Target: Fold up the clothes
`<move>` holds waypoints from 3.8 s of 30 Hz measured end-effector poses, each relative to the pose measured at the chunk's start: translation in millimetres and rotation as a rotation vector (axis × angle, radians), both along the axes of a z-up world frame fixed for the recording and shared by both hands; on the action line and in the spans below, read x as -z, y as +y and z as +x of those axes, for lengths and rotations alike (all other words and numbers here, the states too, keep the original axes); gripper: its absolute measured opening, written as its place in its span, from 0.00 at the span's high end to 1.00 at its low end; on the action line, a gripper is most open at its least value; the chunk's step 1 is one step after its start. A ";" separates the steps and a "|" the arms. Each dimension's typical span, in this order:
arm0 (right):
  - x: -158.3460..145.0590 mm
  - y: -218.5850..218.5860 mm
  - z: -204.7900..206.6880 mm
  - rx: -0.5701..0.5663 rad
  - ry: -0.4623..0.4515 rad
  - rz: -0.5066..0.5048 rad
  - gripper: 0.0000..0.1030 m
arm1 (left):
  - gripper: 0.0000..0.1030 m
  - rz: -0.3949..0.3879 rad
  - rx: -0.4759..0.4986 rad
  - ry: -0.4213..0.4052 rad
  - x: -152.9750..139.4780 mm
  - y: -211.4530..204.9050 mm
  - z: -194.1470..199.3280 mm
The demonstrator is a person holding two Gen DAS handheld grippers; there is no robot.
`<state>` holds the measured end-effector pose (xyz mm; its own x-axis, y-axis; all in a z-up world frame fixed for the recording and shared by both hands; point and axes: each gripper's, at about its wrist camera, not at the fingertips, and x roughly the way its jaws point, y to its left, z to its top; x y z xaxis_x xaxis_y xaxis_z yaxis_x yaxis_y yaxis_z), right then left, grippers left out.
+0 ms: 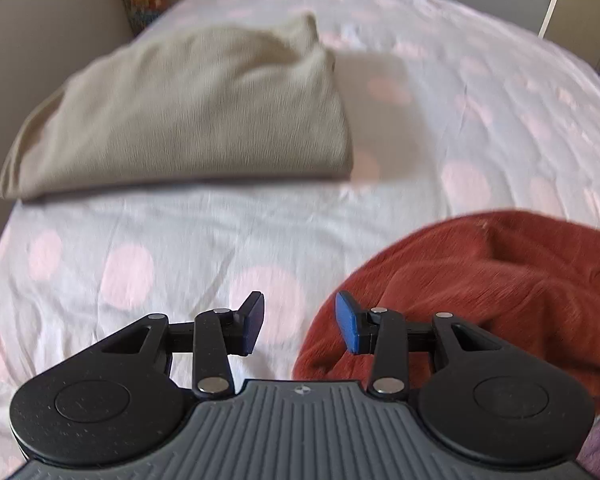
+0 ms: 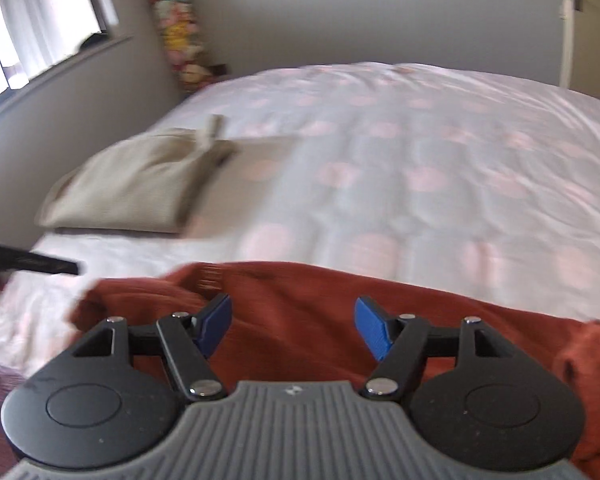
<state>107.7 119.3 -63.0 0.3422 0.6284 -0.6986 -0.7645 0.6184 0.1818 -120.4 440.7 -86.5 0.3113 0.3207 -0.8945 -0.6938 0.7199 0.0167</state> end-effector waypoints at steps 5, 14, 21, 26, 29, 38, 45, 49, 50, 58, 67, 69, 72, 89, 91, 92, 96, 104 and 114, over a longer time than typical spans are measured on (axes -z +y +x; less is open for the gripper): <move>11.7 -65.7 61.1 0.191 -0.009 -0.078 0.31 | 0.51 -0.145 0.036 0.079 31.5 15.4 0.2; 40.0 -134.2 131.0 0.394 0.057 -0.150 0.19 | 0.49 -0.315 -0.066 0.159 81.9 36.6 -1.9; 89.6 -95.6 124.7 0.292 0.046 -0.339 0.19 | 0.45 -0.300 -0.063 0.187 87.3 29.7 2.7; 103.9 -106.6 142.8 0.343 0.155 -0.368 0.47 | 0.43 -0.318 -0.076 0.203 93.6 26.7 3.5; 104.0 -117.0 144.3 0.349 0.159 -0.367 0.61 | 0.44 -0.366 -0.092 0.224 95.3 23.1 4.8; 56.7 -139.5 132.9 0.395 -0.003 -0.303 0.79 | 0.88 -0.197 -0.080 0.111 56.2 -6.3 7.1; -20.0 -160.8 160.9 0.469 -0.210 -0.264 0.92 | 0.89 0.089 -0.154 -0.036 -49.7 36.0 8.7; -54.4 -168.1 179.5 0.506 -0.299 -0.246 0.93 | 0.90 0.169 -0.171 -0.107 -88.1 44.2 20.9; -57.9 -167.9 184.0 0.514 -0.318 -0.247 0.93 | 0.90 0.194 -0.170 -0.114 -94.9 45.2 26.3; -61.3 -166.9 235.0 0.599 -0.363 -0.236 0.93 | 0.90 0.315 -0.228 -0.165 -123.4 74.0 81.0; 10.2 -151.6 316.9 0.628 -0.288 -0.278 0.93 | 0.90 0.375 -0.192 -0.034 -80.3 121.1 185.2; 34.7 -144.8 336.2 0.615 -0.270 -0.313 0.93 | 0.90 0.397 -0.149 0.013 -57.9 121.8 208.6; 69.0 -137.7 358.5 0.590 -0.250 -0.348 0.93 | 0.89 0.405 -0.110 0.022 -35.8 119.3 223.7; 62.9 -216.8 370.5 0.793 0.138 0.037 0.19 | 0.51 0.284 -0.063 -0.169 -37.0 119.4 211.8; 58.3 -218.0 363.2 0.792 0.139 0.074 0.19 | 0.51 0.304 -0.044 -0.170 -48.3 108.9 206.5; 56.7 -216.4 358.7 0.778 0.130 0.077 0.19 | 0.51 0.314 -0.035 -0.169 -53.9 103.7 203.9; 56.5 -198.2 336.8 0.655 0.039 0.008 0.21 | 0.46 0.325 0.005 -0.159 -62.2 79.2 187.3; 100.8 -179.2 338.9 0.561 -0.009 -0.197 0.90 | 0.46 0.249 0.053 -0.074 -37.3 51.0 139.1; 103.0 -187.8 337.5 0.685 0.000 -0.225 0.76 | 0.46 0.103 0.162 -0.020 0.1 16.2 90.6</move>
<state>445.2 -68.6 -166.0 0.6076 0.1133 -0.7861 -0.1913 0.9815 -0.0064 -29.8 456.9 -86.6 0.3836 0.3542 -0.8529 -0.5699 0.8175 0.0832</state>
